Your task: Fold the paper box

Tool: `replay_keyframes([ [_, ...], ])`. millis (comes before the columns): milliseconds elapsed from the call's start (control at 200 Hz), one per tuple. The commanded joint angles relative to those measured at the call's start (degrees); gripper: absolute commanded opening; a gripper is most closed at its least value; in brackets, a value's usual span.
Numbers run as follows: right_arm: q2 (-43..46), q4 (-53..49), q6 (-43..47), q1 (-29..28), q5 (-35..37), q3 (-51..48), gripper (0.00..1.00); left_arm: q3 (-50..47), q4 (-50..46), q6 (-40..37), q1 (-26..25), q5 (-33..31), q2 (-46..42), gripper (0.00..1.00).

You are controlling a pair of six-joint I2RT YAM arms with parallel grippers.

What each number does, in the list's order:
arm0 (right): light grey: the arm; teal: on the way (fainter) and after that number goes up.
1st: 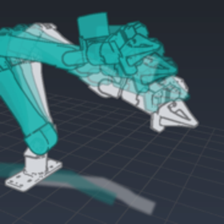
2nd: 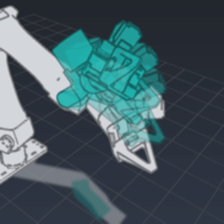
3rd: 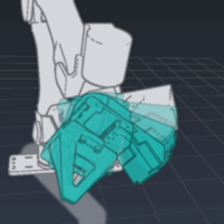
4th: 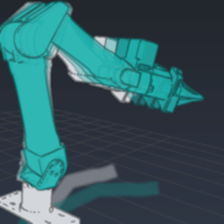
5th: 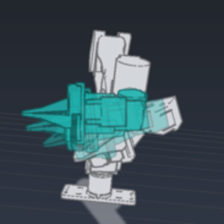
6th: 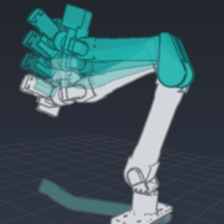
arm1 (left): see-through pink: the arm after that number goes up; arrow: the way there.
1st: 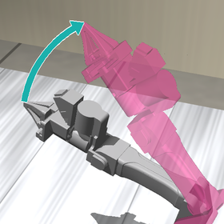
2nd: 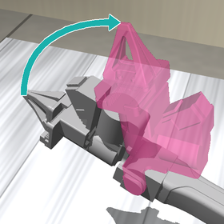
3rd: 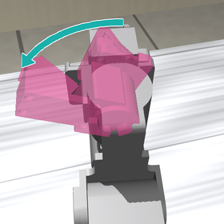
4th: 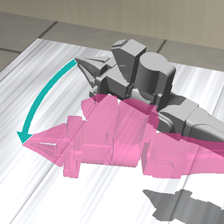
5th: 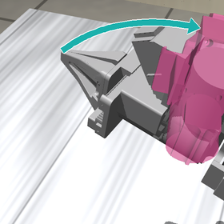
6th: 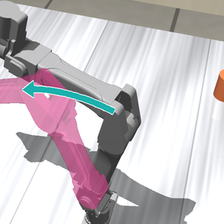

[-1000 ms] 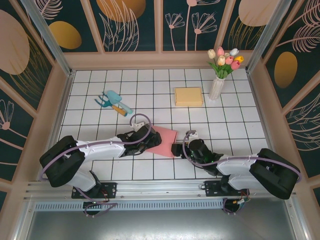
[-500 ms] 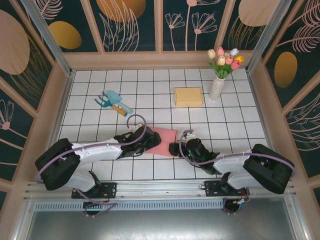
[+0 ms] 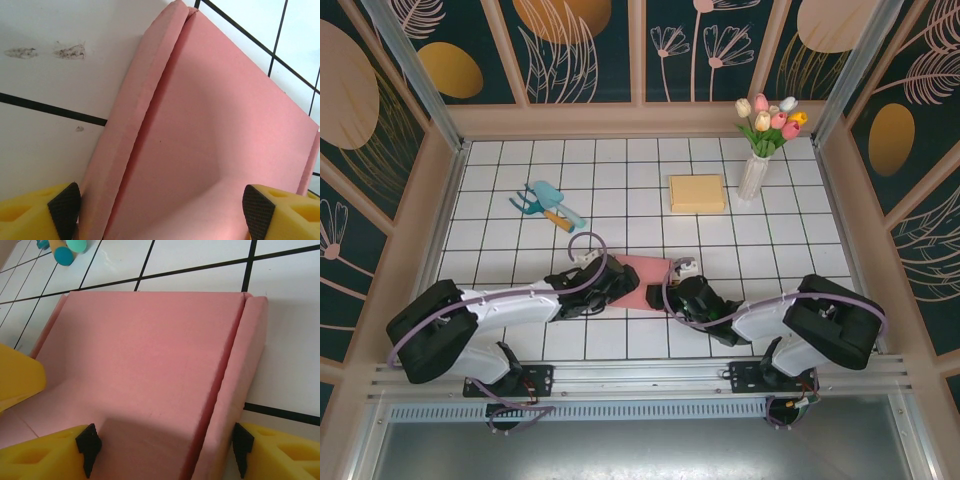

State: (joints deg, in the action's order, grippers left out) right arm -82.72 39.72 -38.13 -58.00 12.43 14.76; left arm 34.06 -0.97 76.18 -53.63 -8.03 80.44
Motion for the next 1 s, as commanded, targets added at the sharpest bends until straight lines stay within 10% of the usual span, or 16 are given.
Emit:
replay_keyframes([
  [0, -1.71, -2.34, -0.36, -1.47, -0.48, 0.55, 0.74, -0.83, 2.94, 4.87, -0.39, 1.42, -2.47, 0.85],
  [565, -0.88, -1.91, -0.52, -1.94, 1.10, -0.25, 0.74, 6.34, -22.82, 11.15, -0.41, -9.37, -10.17, 0.98],
  [991, -0.07, -2.99, -0.17, -1.94, 1.99, -0.27, 0.74, 5.67, -20.75, 17.08, -0.37, 1.36, -6.30, 0.98],
])
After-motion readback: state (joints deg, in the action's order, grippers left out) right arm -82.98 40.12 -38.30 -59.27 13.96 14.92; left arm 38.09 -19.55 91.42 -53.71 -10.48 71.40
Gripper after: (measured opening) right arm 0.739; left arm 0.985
